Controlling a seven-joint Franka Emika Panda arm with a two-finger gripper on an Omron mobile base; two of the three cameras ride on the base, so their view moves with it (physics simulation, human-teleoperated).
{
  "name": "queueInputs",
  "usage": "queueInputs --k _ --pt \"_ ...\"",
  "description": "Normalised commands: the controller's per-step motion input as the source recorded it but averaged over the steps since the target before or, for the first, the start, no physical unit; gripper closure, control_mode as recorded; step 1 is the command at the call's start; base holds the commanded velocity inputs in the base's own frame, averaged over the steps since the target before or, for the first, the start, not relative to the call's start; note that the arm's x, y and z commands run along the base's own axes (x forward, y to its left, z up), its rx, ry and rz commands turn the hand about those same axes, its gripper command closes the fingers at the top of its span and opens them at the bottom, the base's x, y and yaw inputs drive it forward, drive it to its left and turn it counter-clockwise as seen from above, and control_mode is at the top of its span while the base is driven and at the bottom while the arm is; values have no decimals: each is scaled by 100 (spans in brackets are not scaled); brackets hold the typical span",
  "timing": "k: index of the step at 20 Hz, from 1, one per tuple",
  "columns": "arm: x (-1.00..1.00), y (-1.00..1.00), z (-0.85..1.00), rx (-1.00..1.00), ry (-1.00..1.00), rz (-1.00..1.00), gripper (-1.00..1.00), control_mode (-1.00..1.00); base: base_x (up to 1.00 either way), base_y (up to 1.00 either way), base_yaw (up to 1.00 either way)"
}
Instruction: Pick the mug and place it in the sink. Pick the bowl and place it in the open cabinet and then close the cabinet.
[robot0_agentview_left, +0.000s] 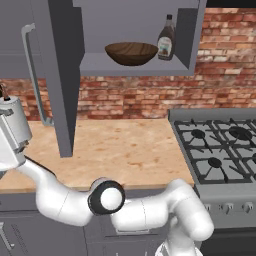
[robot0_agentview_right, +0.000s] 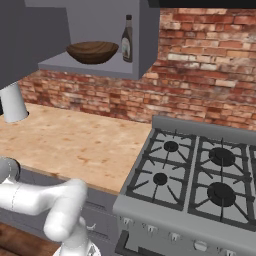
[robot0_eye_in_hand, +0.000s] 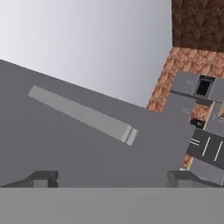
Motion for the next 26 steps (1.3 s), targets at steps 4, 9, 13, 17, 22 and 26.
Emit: queueInputs --k 4,9,13,17,22,26 --pt "0 0 12 7 0 3 -100 -100 0 0 0" --pt "7 -30 4 25 0 23 -100 -100 0 0 0" --pt "19 -47 0 23 0 23 -100 -100 0 0 0" --pt "1 -28 12 16 0 23 -100 -100 0 0 0" --pt "0 -73 2 25 -14 39 -100 -100 0 0 0" --pt "-1 -100 0 24 -16 46 -100 -100 0 0 0"
